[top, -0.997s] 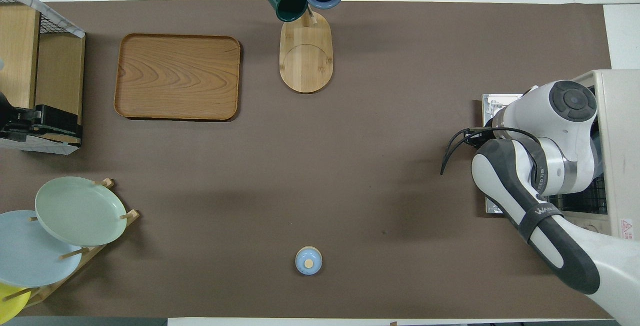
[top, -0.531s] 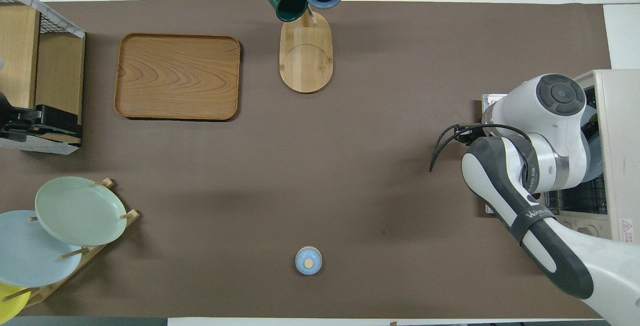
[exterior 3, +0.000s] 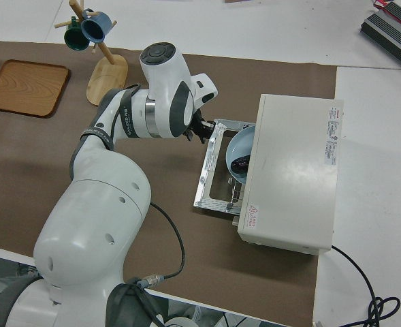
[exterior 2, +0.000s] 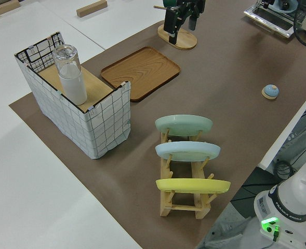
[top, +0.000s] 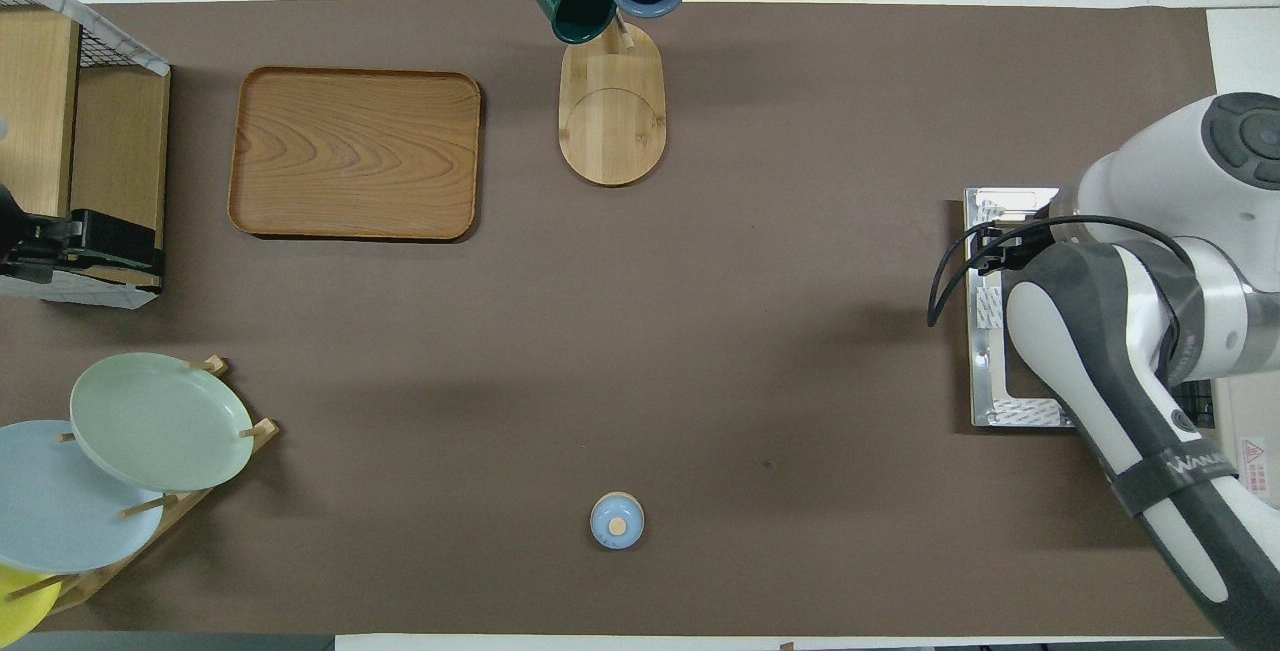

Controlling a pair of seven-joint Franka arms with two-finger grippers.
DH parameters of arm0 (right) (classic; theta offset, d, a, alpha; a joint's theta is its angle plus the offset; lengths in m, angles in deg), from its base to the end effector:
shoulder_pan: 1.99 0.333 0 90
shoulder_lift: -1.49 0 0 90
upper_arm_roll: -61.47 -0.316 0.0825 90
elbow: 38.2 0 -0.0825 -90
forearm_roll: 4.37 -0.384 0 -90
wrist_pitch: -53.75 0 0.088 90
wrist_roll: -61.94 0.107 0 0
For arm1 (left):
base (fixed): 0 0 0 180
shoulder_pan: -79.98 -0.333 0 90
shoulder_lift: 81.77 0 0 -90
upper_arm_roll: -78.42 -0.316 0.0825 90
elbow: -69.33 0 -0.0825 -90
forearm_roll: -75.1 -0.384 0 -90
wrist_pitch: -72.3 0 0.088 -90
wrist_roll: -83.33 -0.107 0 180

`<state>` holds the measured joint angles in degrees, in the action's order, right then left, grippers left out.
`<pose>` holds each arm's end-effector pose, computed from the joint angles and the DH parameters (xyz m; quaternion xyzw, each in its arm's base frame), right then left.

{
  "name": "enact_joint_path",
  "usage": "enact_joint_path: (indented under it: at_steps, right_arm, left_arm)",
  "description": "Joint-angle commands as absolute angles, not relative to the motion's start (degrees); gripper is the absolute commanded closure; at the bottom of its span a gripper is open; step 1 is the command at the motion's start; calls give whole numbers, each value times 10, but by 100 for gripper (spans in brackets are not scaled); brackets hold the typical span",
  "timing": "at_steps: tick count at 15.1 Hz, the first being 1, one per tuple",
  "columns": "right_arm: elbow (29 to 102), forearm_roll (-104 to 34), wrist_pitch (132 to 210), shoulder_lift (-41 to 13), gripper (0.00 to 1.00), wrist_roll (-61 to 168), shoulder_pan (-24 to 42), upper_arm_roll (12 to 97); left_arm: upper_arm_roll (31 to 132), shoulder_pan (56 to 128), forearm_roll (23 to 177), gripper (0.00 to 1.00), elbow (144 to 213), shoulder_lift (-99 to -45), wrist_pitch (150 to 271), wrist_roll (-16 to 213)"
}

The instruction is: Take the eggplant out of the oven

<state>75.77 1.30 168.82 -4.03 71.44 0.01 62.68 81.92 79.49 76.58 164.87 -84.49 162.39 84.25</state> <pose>0.5670 0.0021 0.4092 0.9968 -0.0532 -0.0343 0.0482 0.5369 -0.0317 0.6050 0.9995 -0.0178 -0.0242 0.0106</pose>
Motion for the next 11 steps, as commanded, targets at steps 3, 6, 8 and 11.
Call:
enact_joint_path:
  at_steps: [3, 6, 8, 11]
  right_arm:
    - [789, 30, 1691, -27, 32, 699, -24, 622]
    - [797, 30, 1693, -24, 39, 658, -41, 622]
    - [802, 30, 1695, -23, 40, 637, -55, 622]
    - [829, 30, 1719, -15, 42, 631, -58, 622]
  left_arm:
    - [826, 786, 756, 0, 1644, -848, 1616, 838]
    - [826, 786, 756, 0, 1644, -848, 1617, 838]
    - [827, 786, 756, 0, 1644, -848, 1617, 839]
    - [826, 786, 756, 0, 1644, -848, 1616, 839]
